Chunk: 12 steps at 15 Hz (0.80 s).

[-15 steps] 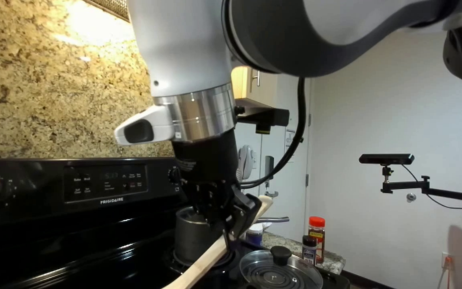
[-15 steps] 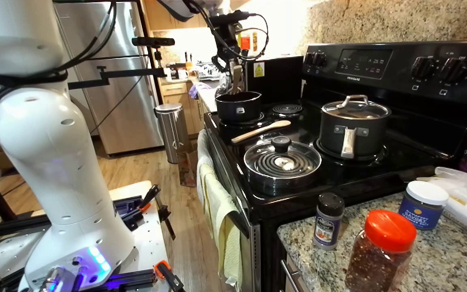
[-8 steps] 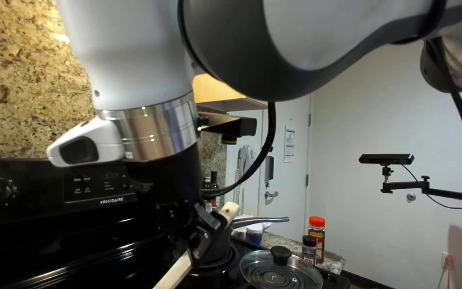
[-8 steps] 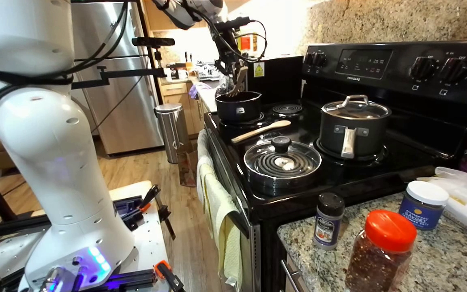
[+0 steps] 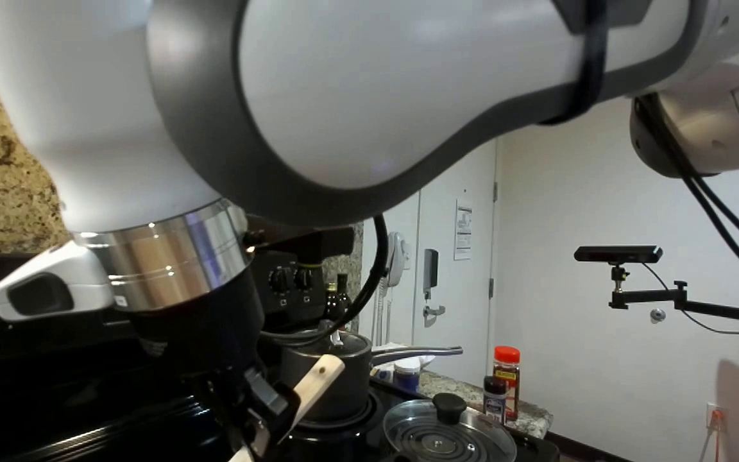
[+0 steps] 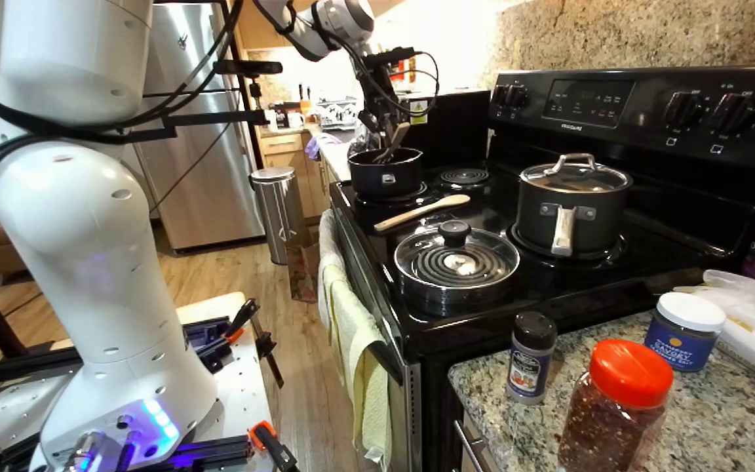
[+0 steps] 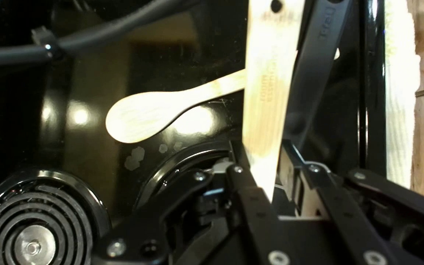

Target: Pick up the cooking stick and put it in the pot

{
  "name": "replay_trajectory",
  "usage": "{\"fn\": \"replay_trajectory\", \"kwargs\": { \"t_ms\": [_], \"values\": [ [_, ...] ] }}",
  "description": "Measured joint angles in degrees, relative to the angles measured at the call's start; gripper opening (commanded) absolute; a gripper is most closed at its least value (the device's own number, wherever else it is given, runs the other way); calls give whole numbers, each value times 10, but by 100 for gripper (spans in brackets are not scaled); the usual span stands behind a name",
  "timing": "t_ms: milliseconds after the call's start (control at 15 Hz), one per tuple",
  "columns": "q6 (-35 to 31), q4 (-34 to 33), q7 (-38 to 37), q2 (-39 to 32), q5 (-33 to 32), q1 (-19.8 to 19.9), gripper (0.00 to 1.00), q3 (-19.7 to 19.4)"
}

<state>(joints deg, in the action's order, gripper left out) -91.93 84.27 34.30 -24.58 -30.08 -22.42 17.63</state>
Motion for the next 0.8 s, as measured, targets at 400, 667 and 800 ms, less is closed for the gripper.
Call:
{"fn": "replay_trajectory", "kwargs": {
  "t_ms": [400,667,800],
  "values": [
    [21,-67,0,-53,0,-11,10,-14],
    [48,-106,0,-84,3,-17,10,-23],
    [63,-124,0,-97,4,-18,10,-26]
  ]
}}
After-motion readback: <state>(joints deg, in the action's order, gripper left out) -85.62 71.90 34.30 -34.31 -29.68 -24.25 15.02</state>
